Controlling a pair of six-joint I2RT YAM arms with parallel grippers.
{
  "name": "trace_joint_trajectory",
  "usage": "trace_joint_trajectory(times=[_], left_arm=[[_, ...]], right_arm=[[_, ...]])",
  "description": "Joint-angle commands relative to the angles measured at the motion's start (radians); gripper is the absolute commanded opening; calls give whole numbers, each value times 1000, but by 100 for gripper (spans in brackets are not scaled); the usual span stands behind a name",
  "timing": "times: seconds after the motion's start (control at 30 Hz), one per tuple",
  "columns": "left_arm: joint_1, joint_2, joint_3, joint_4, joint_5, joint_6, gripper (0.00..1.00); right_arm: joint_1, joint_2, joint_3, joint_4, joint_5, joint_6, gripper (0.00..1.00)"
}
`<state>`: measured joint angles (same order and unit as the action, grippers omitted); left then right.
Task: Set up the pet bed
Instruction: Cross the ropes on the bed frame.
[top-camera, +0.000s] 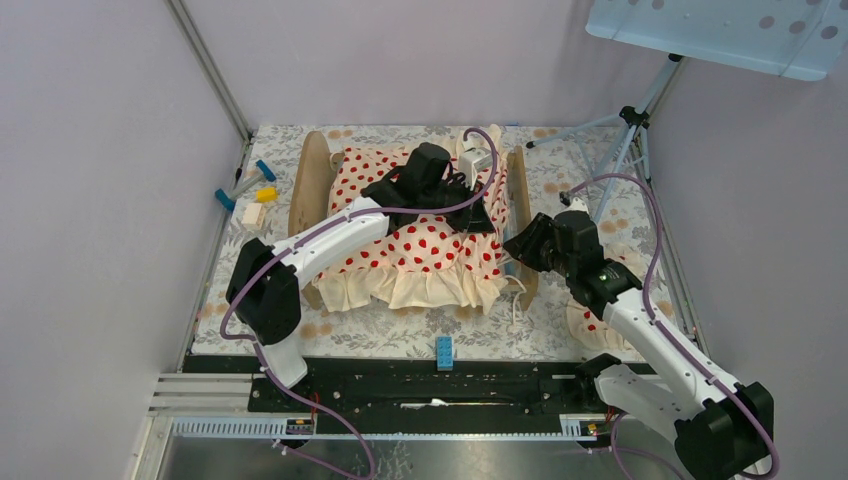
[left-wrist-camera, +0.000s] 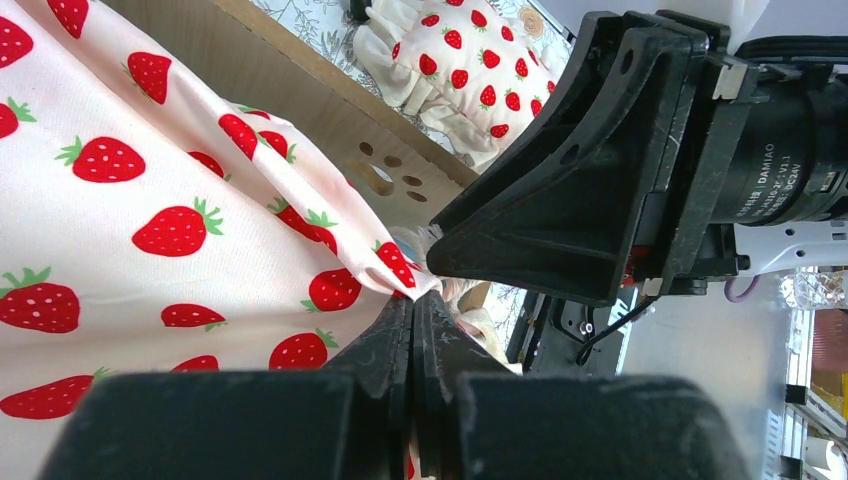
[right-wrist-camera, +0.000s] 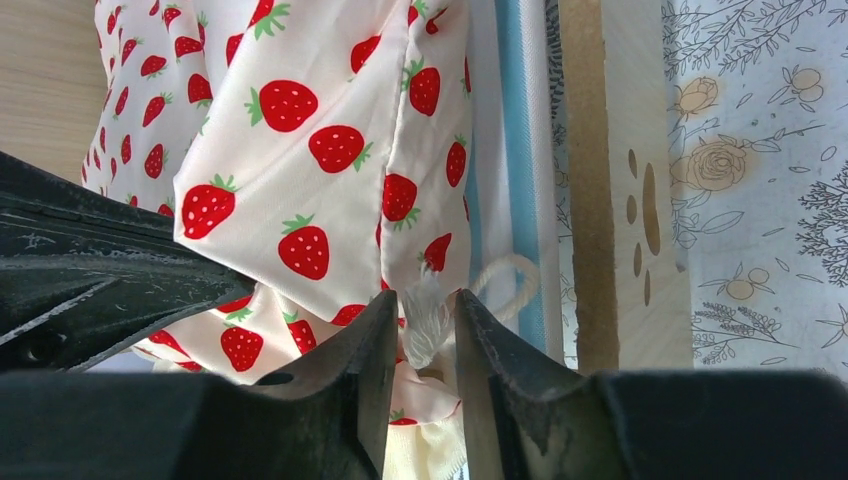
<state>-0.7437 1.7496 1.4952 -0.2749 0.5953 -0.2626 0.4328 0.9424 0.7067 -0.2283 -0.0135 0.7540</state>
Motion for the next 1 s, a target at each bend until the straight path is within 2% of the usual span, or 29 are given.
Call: trace_joint_trajectory(times=[0.0,0.13,0.37,0.5,0.97], left_arm=[[-3,-10,1,45,44,-3,0],[-3,-10,-1,42,43,0,0],[-3,-12,-2,33,38,6,0],[-1,-12,-1,33,38,6,0],[-2,-15,-5,21,31,15,0]], right_arm=[[-12,3,-5,52,-36,5,31],[-15,-2,0,37,-26,-14,17],[-15,-27,36,-15,21,-69,3],[-16,-45,68,-55,73,-104,0],[-16,-74,180,-151,221,-218,0]])
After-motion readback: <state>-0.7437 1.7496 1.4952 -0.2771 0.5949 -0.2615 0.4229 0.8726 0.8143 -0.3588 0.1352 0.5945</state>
